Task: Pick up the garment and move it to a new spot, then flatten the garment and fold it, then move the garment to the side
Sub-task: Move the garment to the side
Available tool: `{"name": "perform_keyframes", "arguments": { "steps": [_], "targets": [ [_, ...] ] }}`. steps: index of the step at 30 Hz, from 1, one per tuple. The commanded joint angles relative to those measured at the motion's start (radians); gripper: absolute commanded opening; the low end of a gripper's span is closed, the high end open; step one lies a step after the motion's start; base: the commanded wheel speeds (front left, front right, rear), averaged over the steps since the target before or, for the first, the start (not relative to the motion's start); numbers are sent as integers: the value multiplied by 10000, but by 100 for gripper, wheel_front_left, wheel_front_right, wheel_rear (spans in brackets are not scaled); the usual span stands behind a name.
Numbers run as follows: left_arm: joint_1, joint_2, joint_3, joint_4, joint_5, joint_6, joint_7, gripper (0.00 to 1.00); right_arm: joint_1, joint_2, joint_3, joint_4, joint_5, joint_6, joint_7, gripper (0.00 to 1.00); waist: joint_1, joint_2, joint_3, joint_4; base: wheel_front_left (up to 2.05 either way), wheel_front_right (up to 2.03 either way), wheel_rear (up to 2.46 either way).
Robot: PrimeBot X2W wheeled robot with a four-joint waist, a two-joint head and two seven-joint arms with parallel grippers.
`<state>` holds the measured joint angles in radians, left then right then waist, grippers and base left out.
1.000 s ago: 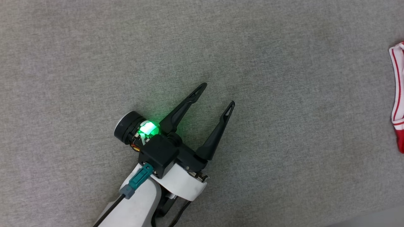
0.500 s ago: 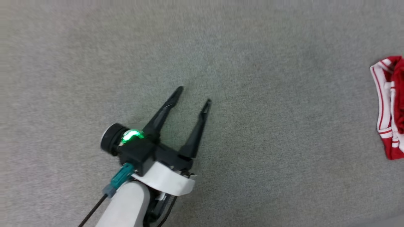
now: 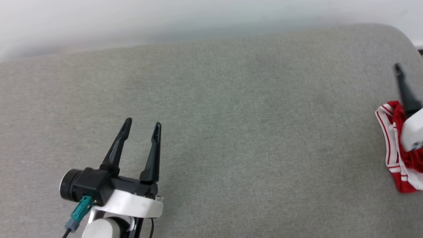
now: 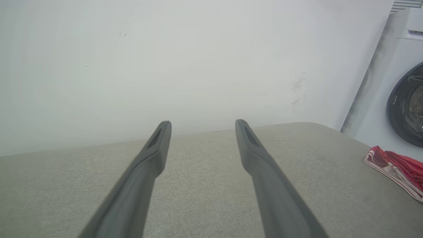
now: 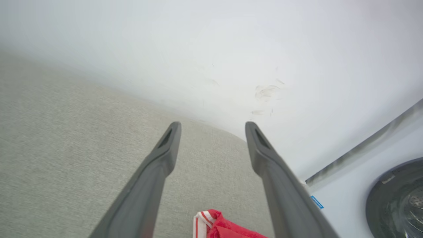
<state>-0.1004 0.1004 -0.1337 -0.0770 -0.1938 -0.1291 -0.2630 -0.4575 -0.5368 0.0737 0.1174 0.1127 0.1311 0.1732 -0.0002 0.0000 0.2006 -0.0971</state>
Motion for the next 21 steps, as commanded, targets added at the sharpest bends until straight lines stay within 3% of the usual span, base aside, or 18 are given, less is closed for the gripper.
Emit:
{"name": "perform_keyframes", "arguments": {
  "steps": [1,8,21],
  "targets": [
    [160,-36,134,-35,69,-13,-22,100,357,369,-61,-299,88,-7,-214,100,2,0,-447,346,0,0,0],
    [741,-129,675,222,224,-13,-22,100,2425,2392,-717,-1451,516,-9,-1761,100,2,0,-964,803,0,0,0],
    [1653,-342,1141,1027,41,-13,-22,100,4412,4211,-979,-823,755,-6,-3831,100,2,0,-1608,949,0,0,0]
  ]
}}
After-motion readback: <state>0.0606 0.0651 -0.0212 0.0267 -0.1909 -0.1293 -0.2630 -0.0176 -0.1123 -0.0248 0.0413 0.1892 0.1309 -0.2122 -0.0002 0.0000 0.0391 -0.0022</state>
